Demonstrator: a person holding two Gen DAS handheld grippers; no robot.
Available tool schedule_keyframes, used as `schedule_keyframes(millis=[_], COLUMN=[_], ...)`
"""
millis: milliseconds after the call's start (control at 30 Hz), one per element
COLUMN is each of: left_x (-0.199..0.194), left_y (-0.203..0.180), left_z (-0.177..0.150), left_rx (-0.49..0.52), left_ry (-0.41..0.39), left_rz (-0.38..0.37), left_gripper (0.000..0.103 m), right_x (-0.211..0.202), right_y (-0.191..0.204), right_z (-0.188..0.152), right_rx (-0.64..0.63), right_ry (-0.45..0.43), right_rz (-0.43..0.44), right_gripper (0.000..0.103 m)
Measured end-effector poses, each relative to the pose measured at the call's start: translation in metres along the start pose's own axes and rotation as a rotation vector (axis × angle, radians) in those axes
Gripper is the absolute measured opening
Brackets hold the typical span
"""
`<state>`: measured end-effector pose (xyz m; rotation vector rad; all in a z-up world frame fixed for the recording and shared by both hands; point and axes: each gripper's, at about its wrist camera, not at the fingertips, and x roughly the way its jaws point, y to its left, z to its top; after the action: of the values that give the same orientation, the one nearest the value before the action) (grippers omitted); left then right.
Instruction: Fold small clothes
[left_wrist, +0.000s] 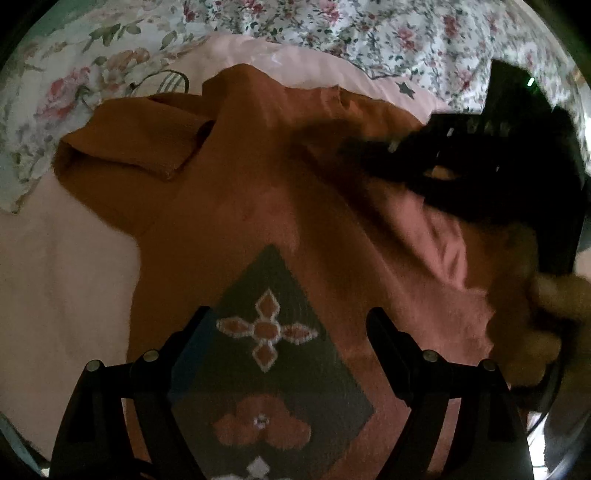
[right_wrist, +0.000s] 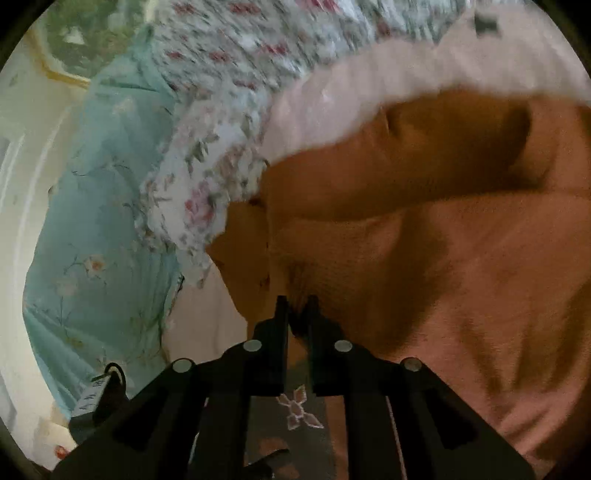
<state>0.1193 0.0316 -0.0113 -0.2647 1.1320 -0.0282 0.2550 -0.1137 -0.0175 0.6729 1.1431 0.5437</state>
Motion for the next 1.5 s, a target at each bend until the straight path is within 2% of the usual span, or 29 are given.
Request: schedule_keyframes(millis=[67,167,300,433,467,533,567,600,700,767,800,867,900,1033,1167,1300,1333,1367,1400,1500], left_x=[0.010,0.026,0.049,0.065,0.069,0.074,0.072,0.065,0.023,0.007,0.011,0.033,0.037,0.030,0.034,0.033,0.033,0.034,0.034,0.030], left_y=[0.002,0.005,0.007,0.003,0.002,-0.003,-0.006,-0.010,-0.016,-0.004,0.004,0.029,0.036,0.039,0.042,0.042,0.042,0.041,0.040,0.026], left_z=[0.011,0.031,0.057,0.077,0.081,0.085,0.086,0.087,0.088,0.083,0.082,0.080,0.079,0.076,0.073,0.067,0.065,0.065,0.065,0.068], left_rx=[-0.018,-0.043,-0.065,-0.064,-0.056,-0.021,-0.003,0.015,0.056,0.053,0.044,-0.005,-0.024,-0.032,-0.058,-0.058,-0.056,-0.056,-0.056,-0.034], left_ry=[0.007,0.023,0.032,0.020,0.014,0.005,-0.010,-0.038,-0.191,-0.250,-0.241,-0.156,-0.142,-0.177,-0.174,-0.170,-0.167,-0.161,-0.159,-0.169], left_rz=[-0.024,-0.053,-0.081,-0.120,-0.116,-0.110,-0.105,-0.097,-0.093,-0.047,-0.027,0.020,0.024,0.029,0.041,0.051,0.056,0.061,0.059,0.012], left_gripper=[0.084,0.084,0.084,0.070,0.058,0.022,0.014,0.013,0.012,0.012,0.011,0.011,0.011,0.011,0.011,0.011,0.011,0.011,0.011,0.011], right_x=[0.005,-0.016,-0.067,-0.121,-0.132,-0.153,-0.161,-0.171,-0.200,-0.217,-0.223,-0.229,-0.230,-0.217,-0.191,-0.167,-0.163,-0.163,-0.165,-0.199], right_y=[-0.007,-0.008,-0.020,-0.044,-0.050,-0.065,-0.071,-0.077,-0.092,-0.105,-0.112,-0.128,-0.130,-0.142,-0.157,-0.178,-0.180,-0.180,-0.179,-0.162], right_z=[-0.002,-0.009,-0.022,-0.044,-0.048,-0.058,-0.062,-0.066,-0.073,-0.074,-0.074,-0.069,-0.068,-0.049,-0.027,-0.015,-0.015,-0.014,-0.015,-0.019], right_rx=[0.045,0.038,0.052,0.098,0.113,0.151,0.166,0.181,0.203,0.215,0.224,0.250,0.251,0.223,0.203,0.219,0.209,0.205,0.212,0.170], right_ry=[0.040,-0.007,-0.106,-0.201,-0.220,-0.259,-0.274,-0.292,-0.353,-0.393,-0.399,-0.404,-0.405,-0.367,-0.313,-0.252,-0.251,-0.245,-0.244,-0.340], right_rz=[0.006,0.008,-0.021,-0.084,-0.102,-0.141,-0.158,-0.177,-0.246,-0.303,-0.315,-0.346,-0.353,-0.395,-0.443,-0.462,-0.438,-0.424,-0.418,-0.455], right_gripper=[0.036,0.037,0.037,0.037,0.037,0.037,0.037,0.037,0.037,0.037,0.037,0.037,0.037,0.037,0.037,0.045,0.043,0.015,0.013,0.013])
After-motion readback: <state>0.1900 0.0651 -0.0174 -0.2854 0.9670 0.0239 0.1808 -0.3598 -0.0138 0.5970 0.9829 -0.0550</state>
